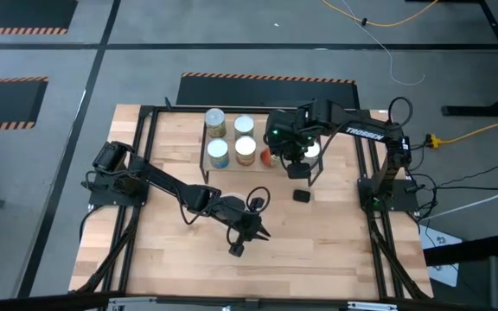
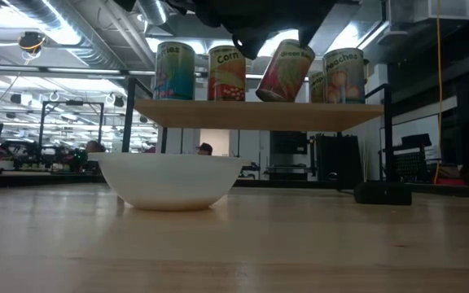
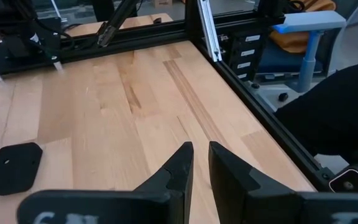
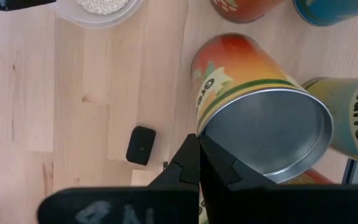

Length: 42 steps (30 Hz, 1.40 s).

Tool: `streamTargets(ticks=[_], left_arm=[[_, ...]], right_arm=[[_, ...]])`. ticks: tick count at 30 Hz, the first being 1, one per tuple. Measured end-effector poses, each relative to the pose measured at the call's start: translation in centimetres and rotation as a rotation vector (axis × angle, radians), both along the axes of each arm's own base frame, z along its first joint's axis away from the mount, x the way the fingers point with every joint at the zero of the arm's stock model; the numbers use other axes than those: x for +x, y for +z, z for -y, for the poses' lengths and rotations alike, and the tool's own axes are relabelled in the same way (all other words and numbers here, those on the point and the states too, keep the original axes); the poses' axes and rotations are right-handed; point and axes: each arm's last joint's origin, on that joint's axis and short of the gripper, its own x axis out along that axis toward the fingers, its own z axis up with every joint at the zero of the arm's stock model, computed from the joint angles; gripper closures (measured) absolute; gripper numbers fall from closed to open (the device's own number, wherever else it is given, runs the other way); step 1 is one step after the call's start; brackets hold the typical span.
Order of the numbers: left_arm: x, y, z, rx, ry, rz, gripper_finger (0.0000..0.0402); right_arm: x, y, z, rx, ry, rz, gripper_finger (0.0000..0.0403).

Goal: Pick and place cans onto a shelf
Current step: Put the canned green beans on the shelf

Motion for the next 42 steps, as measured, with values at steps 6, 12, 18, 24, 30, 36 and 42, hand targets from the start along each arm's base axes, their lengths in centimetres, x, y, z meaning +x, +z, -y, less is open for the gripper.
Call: streamTargets(ticks=[6,12,18,24,30,36,42], left_arm=[[-0.1,0.0,0.4,0.0,-0.01,0.0,0.0358],[-0.3,0.0,0.9,0.0,-0.022,0.0,0.0358],[-0.4,0.0,1.2,-0.001,-0.031,0.0,0.0358],[-0.5,0.0,1.4,-0.012,-0.03,-0.005,0.0358],[-0.5,0.0,1.4,-0.017,-0.028,-0.007,0.0358],[-0.5,0.0,1.4,-0.018,-0.028,-0.007,0.0358],[-0.5,0.0,1.4,-0.018,-0.028,-0.007,0.0358]], right_arm=[[-0.4,0.5,0.0,-0.002,0.001,0.013,0.0402],[-0.5,0.5,0.4,-0.027,-0.014,0.01,0.0402],[-0.5,0.5,0.5,-0.023,-0.036,0.011,0.0402],[-0.5,0.5,0.5,-0.023,-0.036,0.011,0.0387],[-0.5,0.5,0.5,-0.025,-0.036,0.012,0.0375],[-0.5,0.5,0.5,-0.025,-0.036,0.014,0.0373],[-0.1,0.5,0.5,-0.029,-0.036,0.052,0.0372]])
